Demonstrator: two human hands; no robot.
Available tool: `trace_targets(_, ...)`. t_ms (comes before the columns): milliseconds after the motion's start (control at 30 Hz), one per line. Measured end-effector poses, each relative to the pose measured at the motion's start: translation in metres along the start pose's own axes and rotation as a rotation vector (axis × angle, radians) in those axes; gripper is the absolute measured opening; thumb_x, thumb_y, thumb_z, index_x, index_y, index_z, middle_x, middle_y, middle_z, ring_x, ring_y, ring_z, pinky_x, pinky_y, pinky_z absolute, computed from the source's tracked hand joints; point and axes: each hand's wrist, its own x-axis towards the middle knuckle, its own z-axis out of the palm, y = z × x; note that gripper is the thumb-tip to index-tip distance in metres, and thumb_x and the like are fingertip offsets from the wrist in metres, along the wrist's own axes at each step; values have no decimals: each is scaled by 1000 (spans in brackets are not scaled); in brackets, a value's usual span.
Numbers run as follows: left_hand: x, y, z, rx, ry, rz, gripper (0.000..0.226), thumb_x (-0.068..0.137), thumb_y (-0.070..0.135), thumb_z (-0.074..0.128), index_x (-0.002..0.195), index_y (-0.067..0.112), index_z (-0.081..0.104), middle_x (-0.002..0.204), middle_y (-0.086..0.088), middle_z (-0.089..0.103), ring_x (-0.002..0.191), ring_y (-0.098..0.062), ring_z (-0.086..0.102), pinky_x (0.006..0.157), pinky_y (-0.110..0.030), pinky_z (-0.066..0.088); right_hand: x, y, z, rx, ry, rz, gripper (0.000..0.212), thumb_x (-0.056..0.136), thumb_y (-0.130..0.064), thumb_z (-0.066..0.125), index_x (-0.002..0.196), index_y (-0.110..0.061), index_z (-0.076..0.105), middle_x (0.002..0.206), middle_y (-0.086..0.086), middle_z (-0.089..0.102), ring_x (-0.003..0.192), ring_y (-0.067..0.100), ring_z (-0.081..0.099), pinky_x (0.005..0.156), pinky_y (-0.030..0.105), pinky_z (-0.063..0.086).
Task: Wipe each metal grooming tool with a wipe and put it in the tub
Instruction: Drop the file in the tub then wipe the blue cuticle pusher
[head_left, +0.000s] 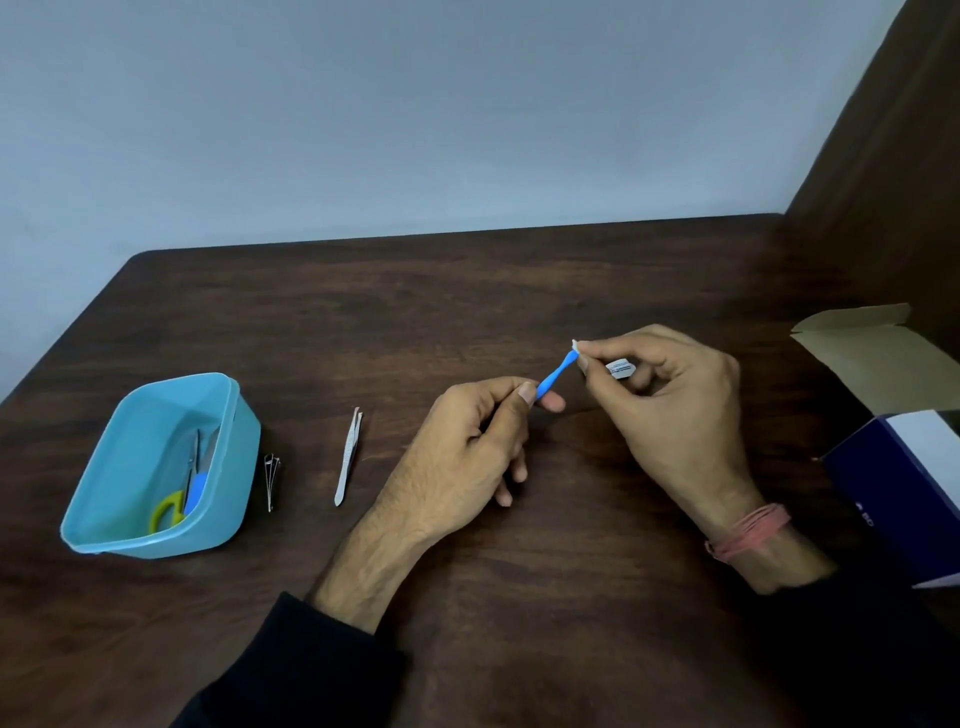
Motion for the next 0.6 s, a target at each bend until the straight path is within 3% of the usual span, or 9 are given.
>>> trace_targets(133,0,0,0,-4,1,-5,34,121,30,47,116,24,80,61,14,51,60,-11,62,46,-29,53,0,-1,0,8,-4,7,15,92,-11,90,102,-22,89,72,-19,63,54,17,56,59,20,41)
trace_targets(333,0,1,0,-21,0,-2,34,121,30,47,116,23,80,60,15,50,59,-10,62,46,-29,53,0,-2,1,63,-16,30,14,92,-11,91,101,-22,89,74,-25,66,55,16,55,59,15,39)
trace_targets(433,-1,2,-1,-32,2,-3,34,121,29,47,116,22,80,60,14,50,59,-11,62,46,-29,53,0,0,0,110,-35,56,13,93,-13,89,103,-21,89,80,-21,71,56,15,56,56,21,43)
trace_targets(600,-1,2,0,-28,-1,-4,34,121,30,47,115,23,80,59,14,50,58,-10,61,46,-28,53,0,3,1,104,-12,106,11,95,-18,89,103,-25,88,85,-13,79,58,21,66,57,42,55)
